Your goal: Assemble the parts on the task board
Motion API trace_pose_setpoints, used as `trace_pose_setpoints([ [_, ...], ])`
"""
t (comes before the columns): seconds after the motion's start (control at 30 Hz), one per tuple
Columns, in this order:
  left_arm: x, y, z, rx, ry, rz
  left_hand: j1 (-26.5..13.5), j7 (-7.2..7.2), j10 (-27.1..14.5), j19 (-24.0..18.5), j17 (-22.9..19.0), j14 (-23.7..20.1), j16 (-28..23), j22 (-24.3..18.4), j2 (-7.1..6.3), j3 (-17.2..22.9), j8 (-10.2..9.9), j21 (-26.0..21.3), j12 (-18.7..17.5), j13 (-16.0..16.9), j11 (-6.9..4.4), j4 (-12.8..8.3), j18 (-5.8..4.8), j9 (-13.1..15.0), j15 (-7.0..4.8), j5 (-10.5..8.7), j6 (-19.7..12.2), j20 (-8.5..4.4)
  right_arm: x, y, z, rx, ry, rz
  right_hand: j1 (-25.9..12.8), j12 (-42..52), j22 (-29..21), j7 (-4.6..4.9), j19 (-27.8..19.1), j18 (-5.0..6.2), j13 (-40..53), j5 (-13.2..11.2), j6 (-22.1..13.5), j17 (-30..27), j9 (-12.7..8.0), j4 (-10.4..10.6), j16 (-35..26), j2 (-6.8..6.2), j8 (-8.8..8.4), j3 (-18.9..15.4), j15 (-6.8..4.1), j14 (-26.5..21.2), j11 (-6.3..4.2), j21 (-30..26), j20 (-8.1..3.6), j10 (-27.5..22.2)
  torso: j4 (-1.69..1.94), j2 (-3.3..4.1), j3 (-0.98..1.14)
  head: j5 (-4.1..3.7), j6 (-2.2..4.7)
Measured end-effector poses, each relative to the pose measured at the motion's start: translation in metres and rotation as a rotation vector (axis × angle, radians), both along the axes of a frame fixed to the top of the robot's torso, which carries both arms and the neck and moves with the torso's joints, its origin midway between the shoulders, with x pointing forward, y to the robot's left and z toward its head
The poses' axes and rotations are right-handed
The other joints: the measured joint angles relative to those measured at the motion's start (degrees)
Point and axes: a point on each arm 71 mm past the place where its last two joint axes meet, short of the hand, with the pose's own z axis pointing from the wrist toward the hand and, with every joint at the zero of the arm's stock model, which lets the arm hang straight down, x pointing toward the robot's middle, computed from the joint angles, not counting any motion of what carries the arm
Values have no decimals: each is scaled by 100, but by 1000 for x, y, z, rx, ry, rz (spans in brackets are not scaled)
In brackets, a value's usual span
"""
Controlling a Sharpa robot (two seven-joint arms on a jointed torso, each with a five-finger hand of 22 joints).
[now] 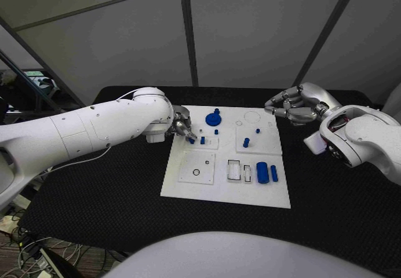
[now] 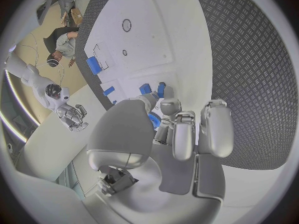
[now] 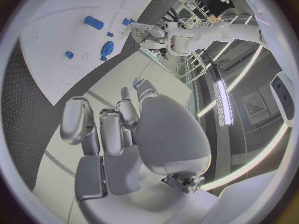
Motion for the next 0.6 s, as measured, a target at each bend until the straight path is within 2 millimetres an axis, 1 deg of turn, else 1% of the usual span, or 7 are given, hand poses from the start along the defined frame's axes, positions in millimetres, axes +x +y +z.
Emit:
trace_pose_setpoints([
  [0.27, 2, -1, 0, 4, 6, -3, 0, 0, 0, 0, 0, 0, 0, 0, 0, 33, 23, 0, -4, 0, 1, 14, 0, 2, 0, 0, 0, 0, 0, 1, 0, 1, 0, 2, 0, 0, -1, 0, 0, 0, 0, 0, 0, 0, -1, 0, -1, 0, 0, 0, 0, 0, 0, 0, 0, 0, -1, 1, 4, 2, -13],
  [0.6, 4, -1, -1, 18, 22, -10, -1, 1, 20, 0, 0, 1, 0, 0, 0, 62, 22, 0, -4, -10, -1, 33, 0, 17, 1, 0, 0, 0, -1, 1, 0, 1, 1, 2, 0, 0, -1, 0, 0, 0, -1, 0, 0, 0, -1, 0, -1, 0, 0, 0, 0, 0, 0, 0, 0, 0, -5, 2, 4, -21, -32],
])
